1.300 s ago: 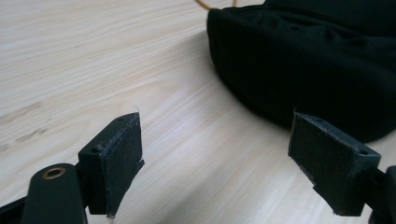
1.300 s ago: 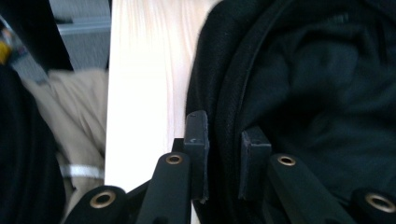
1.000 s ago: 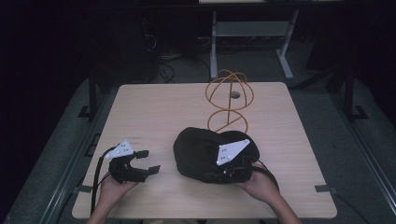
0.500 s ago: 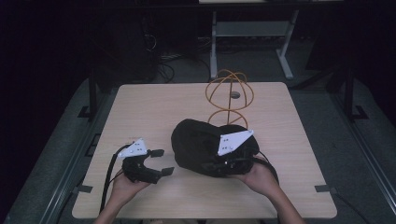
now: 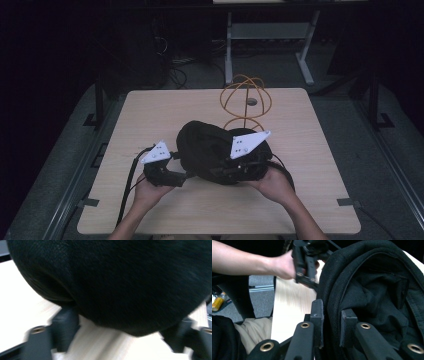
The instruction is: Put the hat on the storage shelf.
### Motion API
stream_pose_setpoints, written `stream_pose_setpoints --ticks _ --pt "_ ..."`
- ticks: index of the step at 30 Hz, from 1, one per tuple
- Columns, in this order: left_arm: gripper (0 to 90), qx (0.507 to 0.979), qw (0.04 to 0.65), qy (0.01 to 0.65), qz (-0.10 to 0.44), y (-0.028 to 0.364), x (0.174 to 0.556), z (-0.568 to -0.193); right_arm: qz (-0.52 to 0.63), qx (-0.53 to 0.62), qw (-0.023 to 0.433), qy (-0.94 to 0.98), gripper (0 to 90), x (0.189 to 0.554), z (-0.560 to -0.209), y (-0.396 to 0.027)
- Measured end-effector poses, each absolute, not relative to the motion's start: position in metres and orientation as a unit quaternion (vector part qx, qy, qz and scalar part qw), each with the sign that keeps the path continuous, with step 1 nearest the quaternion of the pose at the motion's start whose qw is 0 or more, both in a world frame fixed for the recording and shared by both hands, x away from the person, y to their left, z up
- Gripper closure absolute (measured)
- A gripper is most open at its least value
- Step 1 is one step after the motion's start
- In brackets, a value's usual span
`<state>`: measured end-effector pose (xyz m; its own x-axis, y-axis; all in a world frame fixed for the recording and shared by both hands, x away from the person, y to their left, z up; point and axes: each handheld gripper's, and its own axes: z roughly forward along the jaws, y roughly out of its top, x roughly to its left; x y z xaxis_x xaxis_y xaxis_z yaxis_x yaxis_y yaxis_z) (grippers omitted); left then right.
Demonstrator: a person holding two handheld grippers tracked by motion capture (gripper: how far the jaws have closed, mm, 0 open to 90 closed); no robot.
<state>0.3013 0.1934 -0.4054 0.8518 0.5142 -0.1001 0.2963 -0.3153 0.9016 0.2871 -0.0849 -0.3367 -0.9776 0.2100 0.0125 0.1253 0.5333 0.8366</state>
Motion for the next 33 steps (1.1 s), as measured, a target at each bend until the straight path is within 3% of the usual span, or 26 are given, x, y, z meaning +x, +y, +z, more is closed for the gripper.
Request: stream_pose_setpoints --ticks 1,2,3,4,5,8,10,17,21,22,23,25,33 --pt "36.6 0.804 0.528 0.252 0.103 0.193 0.301 -0.405 0.473 0.096 0.045 0.874 76.9 0.287 -0.337 -0.085" --pt "36.6 0.805 0.530 0.247 0.107 0.193 0.302 -0.405 0.475 0.094 0.043 0.874 77.0 0.287 -0.336 -0.084" --pt "52.9 0.802 0.536 0.233 0.121 0.191 0.300 -0.402 0.476 0.092 0.042 0.874 77.2 0.286 -0.336 -0.082" --pt "59.1 0.802 0.536 0.233 0.121 0.191 0.300 -0.402 0.475 0.092 0.042 0.874 77.2 0.286 -0.335 -0.081" --pt "59.1 0.802 0.537 0.227 0.128 0.190 0.299 -0.400 0.475 0.092 0.042 0.874 77.2 0.286 -0.335 -0.081" --pt "77.0 0.805 0.536 0.211 0.143 0.188 0.297 -0.394 0.481 0.094 0.042 0.871 77.2 0.287 -0.335 -0.081" --pt "83.2 0.807 0.533 0.207 0.145 0.189 0.296 -0.391 0.492 0.103 0.035 0.864 76.4 0.290 -0.335 -0.084" --pt "85.5 0.802 0.539 0.197 0.164 0.192 0.293 -0.369 0.516 0.127 0.024 0.847 70.3 0.294 -0.333 -0.092" --pt "85.6 0.806 0.532 0.185 0.182 0.190 0.292 -0.347 0.528 0.143 0.025 0.837 59.9 0.297 -0.331 -0.096" --pt "85.6 0.810 0.525 0.179 0.190 0.189 0.293 -0.337 0.535 0.151 0.030 0.831 52.5 0.299 -0.330 -0.099" --pt "85.6 0.810 0.525 0.179 0.190 0.189 0.293 -0.337 0.535 0.151 0.030 0.831 52.5 0.299 -0.330 -0.099" --pt "85.8 0.812 0.522 0.180 0.190 0.193 0.298 -0.327 0.543 0.163 0.042 0.823 43.7 0.300 -0.327 -0.106" --pt "85.8 0.820 0.508 0.194 0.179 0.203 0.311 -0.316 0.537 0.175 0.046 0.824 35.0 0.301 -0.330 -0.124"
